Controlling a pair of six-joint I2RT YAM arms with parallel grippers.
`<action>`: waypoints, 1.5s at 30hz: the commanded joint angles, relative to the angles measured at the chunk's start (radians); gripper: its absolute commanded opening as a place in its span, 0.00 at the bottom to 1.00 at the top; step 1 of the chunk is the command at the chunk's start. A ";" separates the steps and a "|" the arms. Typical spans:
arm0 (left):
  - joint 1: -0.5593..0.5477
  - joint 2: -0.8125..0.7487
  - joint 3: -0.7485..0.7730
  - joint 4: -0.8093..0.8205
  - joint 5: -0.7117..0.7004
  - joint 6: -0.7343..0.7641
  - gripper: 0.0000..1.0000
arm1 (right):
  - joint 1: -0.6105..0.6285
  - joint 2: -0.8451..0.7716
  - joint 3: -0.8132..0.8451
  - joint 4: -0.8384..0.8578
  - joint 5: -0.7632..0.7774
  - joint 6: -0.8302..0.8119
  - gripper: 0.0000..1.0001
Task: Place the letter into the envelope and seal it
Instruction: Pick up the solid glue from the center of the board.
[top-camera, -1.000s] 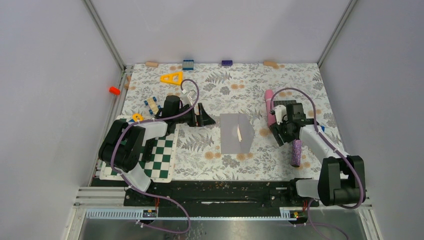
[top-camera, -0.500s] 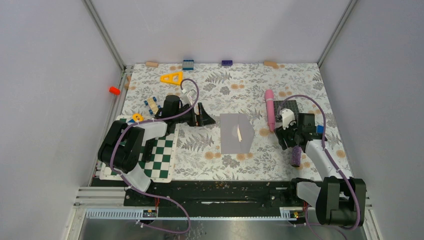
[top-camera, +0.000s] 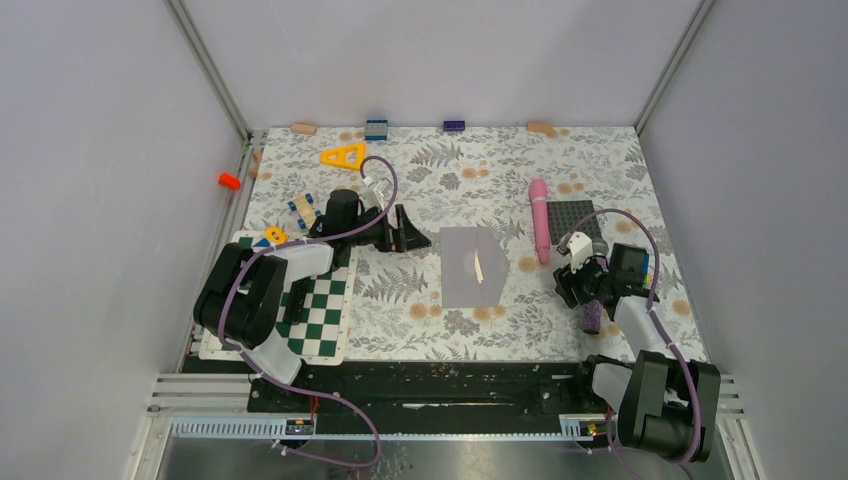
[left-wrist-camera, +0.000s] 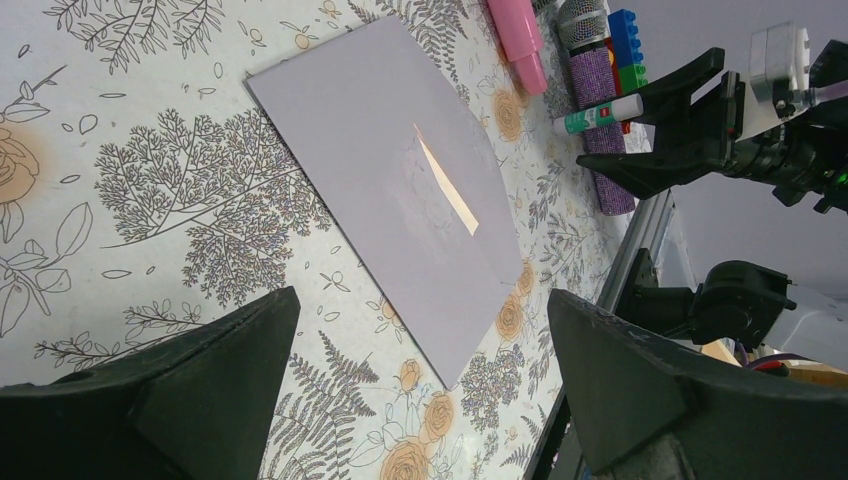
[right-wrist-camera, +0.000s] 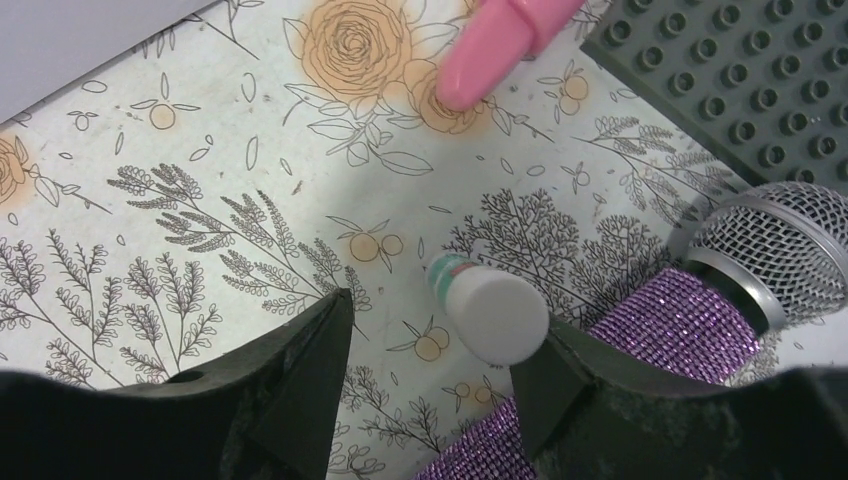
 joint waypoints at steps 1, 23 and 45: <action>-0.004 -0.032 0.018 0.034 -0.012 0.022 0.99 | -0.015 -0.008 -0.032 0.111 -0.092 -0.066 0.62; -0.004 -0.044 0.036 0.017 -0.008 0.048 0.99 | -0.048 -0.005 -0.026 0.185 -0.160 -0.028 0.13; -0.118 -0.193 0.287 -0.200 0.208 0.248 0.98 | 0.346 0.092 0.687 -0.468 -0.691 0.330 0.10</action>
